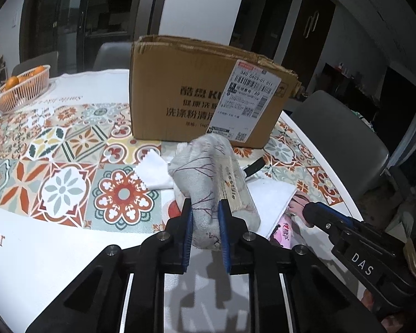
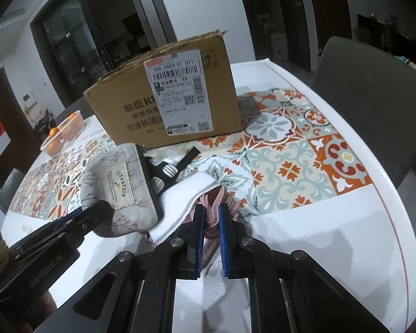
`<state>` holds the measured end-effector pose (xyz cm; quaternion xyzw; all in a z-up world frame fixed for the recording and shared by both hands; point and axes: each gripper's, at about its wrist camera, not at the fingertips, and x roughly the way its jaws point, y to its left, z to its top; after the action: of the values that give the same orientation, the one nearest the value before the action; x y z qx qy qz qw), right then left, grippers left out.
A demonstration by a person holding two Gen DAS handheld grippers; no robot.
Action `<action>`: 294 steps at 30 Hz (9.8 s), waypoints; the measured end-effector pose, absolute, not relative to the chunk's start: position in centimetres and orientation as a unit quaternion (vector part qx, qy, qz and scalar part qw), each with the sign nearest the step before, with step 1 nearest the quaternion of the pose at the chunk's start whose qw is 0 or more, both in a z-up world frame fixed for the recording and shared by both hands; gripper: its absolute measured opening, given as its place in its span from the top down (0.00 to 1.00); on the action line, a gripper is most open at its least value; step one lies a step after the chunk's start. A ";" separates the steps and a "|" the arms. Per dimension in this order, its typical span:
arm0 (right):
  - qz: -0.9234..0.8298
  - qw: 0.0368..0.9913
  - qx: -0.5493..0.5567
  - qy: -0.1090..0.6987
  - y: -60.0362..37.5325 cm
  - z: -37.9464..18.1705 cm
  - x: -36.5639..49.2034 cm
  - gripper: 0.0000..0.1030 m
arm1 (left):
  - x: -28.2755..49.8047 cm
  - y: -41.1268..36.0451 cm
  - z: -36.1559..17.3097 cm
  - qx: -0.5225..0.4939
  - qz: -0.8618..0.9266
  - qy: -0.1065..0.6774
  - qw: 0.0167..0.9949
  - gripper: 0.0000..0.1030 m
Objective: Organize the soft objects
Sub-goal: 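Grasp the grey floral pouch with the left tool while the right tool grasps the pink strap, then lift the pouch with the left tool while the right tool carries the strap to the box, then lower both tools into the box and open them to release the items, then withdraw both tools from the box toward the white cloth and polka-dot item, then grasp the white cloth with the left tool while the right tool grasps the white tissue packet, then carry the white cloth with the left tool while the right tool carries the tissue packet to the box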
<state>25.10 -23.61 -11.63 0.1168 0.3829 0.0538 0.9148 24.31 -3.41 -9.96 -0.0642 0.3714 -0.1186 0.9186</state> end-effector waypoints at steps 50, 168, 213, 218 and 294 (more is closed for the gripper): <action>0.076 0.966 0.106 0.221 -21.1 1.0 22.8 0.89 | 21.9 -0.8 2.5 -0.043 -0.133 0.195 0.971 0.88; 0.053 0.960 0.098 0.255 -20.8 0.5 27.1 0.53 | 24.6 -1.2 1.5 0.014 -0.106 0.222 0.969 0.52; 0.047 0.902 0.171 0.393 -22.8 -11.0 26.2 0.53 | 24.4 -3.0 -7.8 0.008 -0.123 0.347 0.930 0.52; 0.047 0.893 0.193 0.405 -23.3 -12.4 27.0 0.53 | 25.3 -3.3 -8.6 0.005 -0.128 0.354 0.927 0.52; 0.070 0.925 0.180 0.328 -21.9 -6.2 27.6 0.91 | 25.5 -1.8 -3.7 -0.052 -0.150 0.285 0.945 0.88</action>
<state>27.62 -21.87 -6.20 0.1800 0.3279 0.0698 0.9248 25.54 -1.83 -3.72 -0.0522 0.2846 -0.1504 0.9453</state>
